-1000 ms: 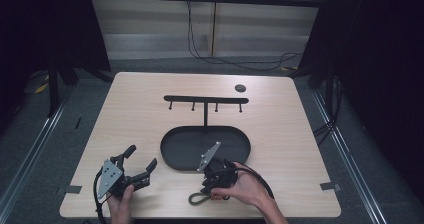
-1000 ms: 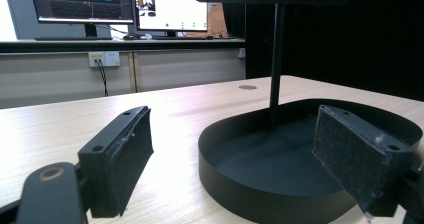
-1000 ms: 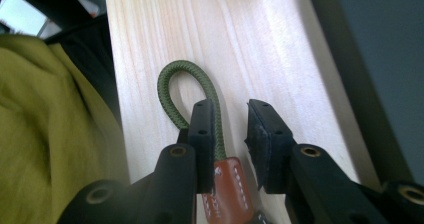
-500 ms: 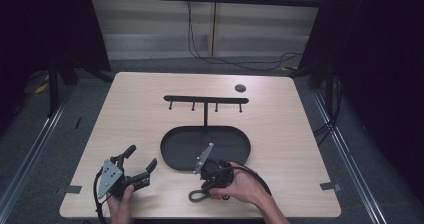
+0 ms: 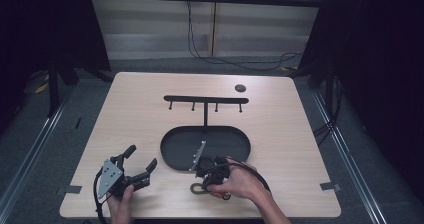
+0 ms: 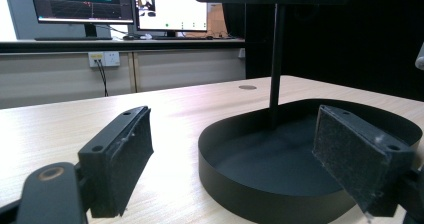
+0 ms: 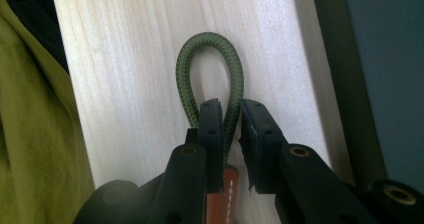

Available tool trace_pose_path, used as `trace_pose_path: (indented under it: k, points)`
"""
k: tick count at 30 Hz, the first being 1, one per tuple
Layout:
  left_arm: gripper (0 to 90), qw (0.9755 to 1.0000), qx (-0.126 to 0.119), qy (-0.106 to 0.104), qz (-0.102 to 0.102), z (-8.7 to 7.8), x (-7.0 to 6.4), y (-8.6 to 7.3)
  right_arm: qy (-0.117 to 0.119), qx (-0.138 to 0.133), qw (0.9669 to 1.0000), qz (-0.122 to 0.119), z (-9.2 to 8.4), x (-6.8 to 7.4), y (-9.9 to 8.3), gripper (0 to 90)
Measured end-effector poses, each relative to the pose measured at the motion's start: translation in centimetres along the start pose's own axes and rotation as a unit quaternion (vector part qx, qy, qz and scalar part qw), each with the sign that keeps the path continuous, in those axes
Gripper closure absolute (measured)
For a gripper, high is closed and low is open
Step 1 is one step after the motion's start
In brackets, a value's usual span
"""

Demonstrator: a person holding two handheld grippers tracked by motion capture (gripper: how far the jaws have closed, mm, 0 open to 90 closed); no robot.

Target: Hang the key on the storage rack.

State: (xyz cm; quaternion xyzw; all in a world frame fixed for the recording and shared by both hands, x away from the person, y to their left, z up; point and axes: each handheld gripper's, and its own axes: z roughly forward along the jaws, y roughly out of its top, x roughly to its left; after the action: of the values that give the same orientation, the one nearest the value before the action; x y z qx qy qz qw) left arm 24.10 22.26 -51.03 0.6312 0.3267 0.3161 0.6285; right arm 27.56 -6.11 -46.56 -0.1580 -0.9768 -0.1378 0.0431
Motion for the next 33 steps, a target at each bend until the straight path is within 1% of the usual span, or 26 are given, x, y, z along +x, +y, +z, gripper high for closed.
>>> trace_pose_path:
  k: [1,6,7,8,10,12,13,14,18,20,22,24,27,29,31,32,33]
  points:
    - [15.7,1.0,0.0,0.0,0.0,0.0,0.0,0.0,0.0,0.003,1.0,0.004,0.0,0.1,0.1,79.5]
    - [15.7,1.0,0.0,0.0,0.0,0.0,0.0,0.0,-0.007,0.01,0.9999,-0.001,0.2,0.0,0.5,78.9]
    - [15.7,1.0,0.0,0.0,0.0,0.0,0.0,0.0,-0.012,0.013,0.9998,0.005,0.2,0.1,0.6,79.1]
    - [15.7,1.0,0.0,0.0,0.0,0.0,0.0,0.0,-0.015,0.012,0.9998,0.006,0.1,0.0,0.6,79.2]
    - [15.7,1.0,0.0,0.0,0.0,0.0,0.0,0.0,-0.014,0.015,0.9997,0.011,0.2,-0.1,0.7,79.0]
    - [15.7,1.0,0.0,0.0,0.0,0.0,0.0,0.0,-0.014,0.017,0.9997,0.01,0.2,-0.1,0.7,79.0]
    - [15.8,1.0,0.0,0.0,0.0,0.0,0.0,0.0,-0.014,0.016,0.9998,0.005,0.3,-0.2,0.8,79.1]
    - [15.7,1.0,0.0,0.0,0.0,0.0,0.0,0.0,-0.013,0.021,0.9996,0.012,0.3,-0.2,0.9,79.0]
    - [15.7,1.0,0.0,0.0,0.0,0.0,0.0,0.0,-0.02,0.025,0.9994,0.015,0.3,-0.2,1.1,78.3]
    - [15.7,1.0,0.0,0.0,0.0,0.0,0.0,0.0,-0.022,0.034,0.9991,0.014,0.3,-0.2,1.3,79.1]
    - [15.7,1.0,0.0,-0.001,0.001,0.0,0.0,0.0,-0.031,0.041,0.9986,0.014,0.4,0.0,1.5,79.9]
    - [15.7,1.0,0.0,0.0,0.0,0.0,0.0,0.0,-0.037,0.048,0.998,0.016,0.4,0.0,1.7,83.1]
    - [15.8,1.0,0.0,0.0,0.0,0.0,0.0,0.0,-0.039,0.062,0.9971,0.018,0.4,0.1,2.0,85.0]
    - [15.8,1.0,0.0,0.0,0.0,0.0,0.0,0.0,-0.043,0.066,0.9967,0.019,0.5,0.2,2.1,85.4]
    - [15.7,1.0,0.0,0.0,0.0,0.0,0.0,0.0,-0.039,0.064,0.9969,0.023,0.4,0.1,2.1,85.4]
    - [15.7,1.0,0.0,0.0,0.0,0.0,0.0,0.0,-0.024,0.061,0.9974,0.03,0.4,-0.3,1.9,85.5]
    - [15.7,1.0,0.0,0.0,0.0,0.0,0.0,0.0,-0.02,0.061,0.9975,0.028,0.3,-0.4,1.8,85.6]
